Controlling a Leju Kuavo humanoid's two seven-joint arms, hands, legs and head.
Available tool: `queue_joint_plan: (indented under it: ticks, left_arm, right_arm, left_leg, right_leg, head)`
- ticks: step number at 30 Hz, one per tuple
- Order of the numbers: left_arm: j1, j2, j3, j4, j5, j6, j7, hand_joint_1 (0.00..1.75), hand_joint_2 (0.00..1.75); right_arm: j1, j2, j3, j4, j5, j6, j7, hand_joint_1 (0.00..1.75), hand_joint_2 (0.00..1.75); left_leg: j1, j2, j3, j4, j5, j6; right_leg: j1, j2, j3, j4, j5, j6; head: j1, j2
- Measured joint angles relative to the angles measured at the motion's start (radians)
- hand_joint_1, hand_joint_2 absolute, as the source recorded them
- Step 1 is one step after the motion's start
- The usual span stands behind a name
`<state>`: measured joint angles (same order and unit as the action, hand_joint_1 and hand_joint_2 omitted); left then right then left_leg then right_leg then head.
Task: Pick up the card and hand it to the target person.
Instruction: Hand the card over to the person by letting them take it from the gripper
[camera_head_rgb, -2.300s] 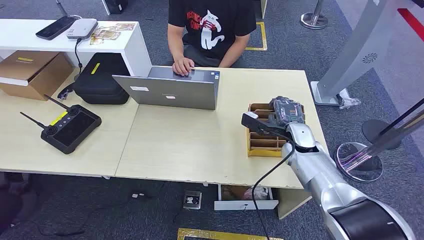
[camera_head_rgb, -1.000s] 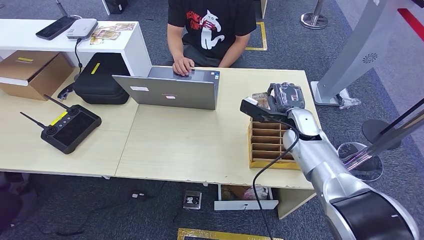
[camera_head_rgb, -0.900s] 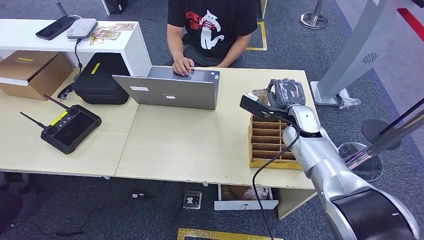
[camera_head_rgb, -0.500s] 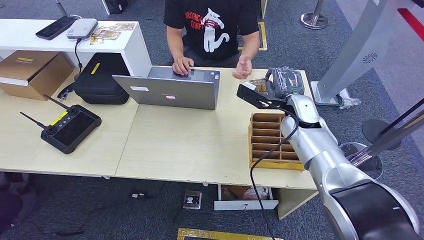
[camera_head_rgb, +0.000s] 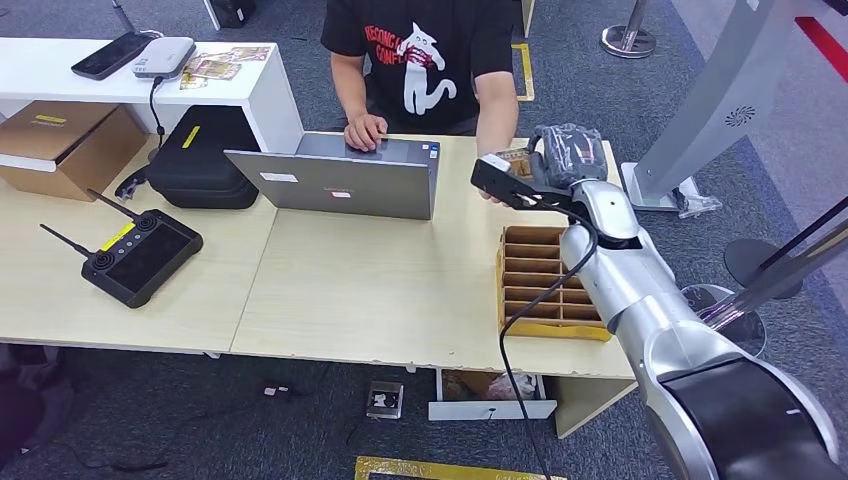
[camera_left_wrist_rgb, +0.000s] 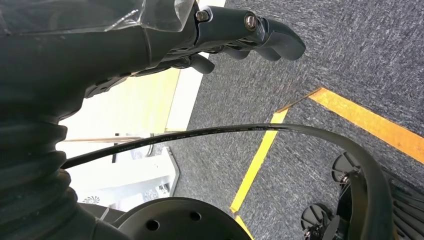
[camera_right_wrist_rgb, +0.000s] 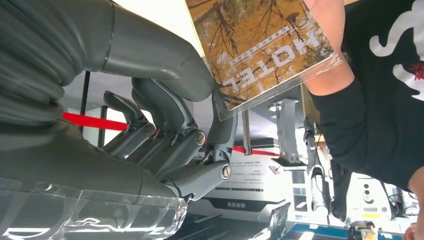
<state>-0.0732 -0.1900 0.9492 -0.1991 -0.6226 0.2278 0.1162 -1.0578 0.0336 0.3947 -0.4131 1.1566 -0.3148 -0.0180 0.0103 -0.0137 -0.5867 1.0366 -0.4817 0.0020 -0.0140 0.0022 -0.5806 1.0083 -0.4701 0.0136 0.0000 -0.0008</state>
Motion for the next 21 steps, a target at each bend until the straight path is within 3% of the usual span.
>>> queue_joint_plan:
  ticks: [2,4,6,21]
  left_arm:
    - [0.0,0.0,0.0,0.0,-0.003,0.0,0.001,0.0,0.0]
    - [0.0,0.0,0.0,0.0,-0.004,0.0,0.003,0.0,0.0]
    - [0.0,0.0,0.0,0.0,-0.007,0.0,0.005,0.0,0.0]
    - [0.0,0.002,0.001,0.0,-0.021,0.016,0.035,0.0,0.0]
  right_arm:
    - [0.0,0.0,-0.006,0.0,-0.008,-0.001,-0.003,1.47,1.75]
    - [0.0,0.0,-0.009,0.0,-0.016,0.003,-0.005,0.63,1.75]
    - [-0.001,0.0,-0.011,0.001,-0.024,0.019,-0.008,0.0,1.75]
    - [-0.001,-0.014,-0.054,0.002,-0.085,0.032,-0.059,0.0,1.75]
  left_leg:
    - [0.0,0.0,0.0,0.0,0.0,0.0]
    - [0.0,0.0,0.0,0.0,0.0,0.0]
    - [0.0,0.0,0.0,0.0,0.0,0.0]
    - [0.0,0.0,0.0,0.0,0.0,0.0]
  right_leg:
    - [0.0,0.0,0.0,0.0,0.0,0.0]
    - [0.0,0.0,0.0,0.0,0.0,0.0]
    - [0.0,0.0,0.0,0.0,0.0,0.0]
    - [0.0,0.0,0.0,0.0,0.0,0.0]
  head:
    - [0.0,0.0]
    - [0.0,0.0]
    - [0.0,0.0]
    - [0.0,0.0]
